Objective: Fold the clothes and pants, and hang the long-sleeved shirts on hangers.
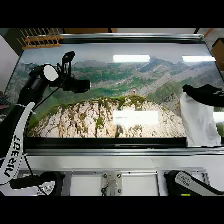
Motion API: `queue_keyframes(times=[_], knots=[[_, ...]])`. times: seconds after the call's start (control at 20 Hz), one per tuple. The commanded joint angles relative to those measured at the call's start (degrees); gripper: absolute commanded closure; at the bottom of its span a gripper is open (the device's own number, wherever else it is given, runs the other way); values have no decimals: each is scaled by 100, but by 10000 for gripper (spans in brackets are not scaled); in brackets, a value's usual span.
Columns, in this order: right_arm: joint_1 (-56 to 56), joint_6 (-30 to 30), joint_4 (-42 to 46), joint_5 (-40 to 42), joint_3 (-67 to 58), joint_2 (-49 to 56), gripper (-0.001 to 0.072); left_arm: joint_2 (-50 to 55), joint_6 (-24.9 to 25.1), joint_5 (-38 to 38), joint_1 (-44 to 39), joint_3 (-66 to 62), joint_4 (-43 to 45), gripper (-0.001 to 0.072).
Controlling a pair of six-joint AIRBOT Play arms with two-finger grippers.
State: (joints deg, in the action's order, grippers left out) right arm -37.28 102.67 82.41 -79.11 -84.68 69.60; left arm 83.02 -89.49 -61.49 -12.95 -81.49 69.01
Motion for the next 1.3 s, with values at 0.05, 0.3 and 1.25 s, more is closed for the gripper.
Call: queue_keyframes(times=[0.05, 0.3, 1.25], knots=[[-13, 107, 1056, -190, 1449, -605, 696, -2, -4, -7, -2, 2, 0, 703], [-11, 105, 1211, 105, 2284, -686, 696, -2, 0, -116, -2, 2, 4, 702], [2437, -2044, -1504, 1722, 2120, -1731, 29, -2, 17, -129, -2, 2, 4, 703]])
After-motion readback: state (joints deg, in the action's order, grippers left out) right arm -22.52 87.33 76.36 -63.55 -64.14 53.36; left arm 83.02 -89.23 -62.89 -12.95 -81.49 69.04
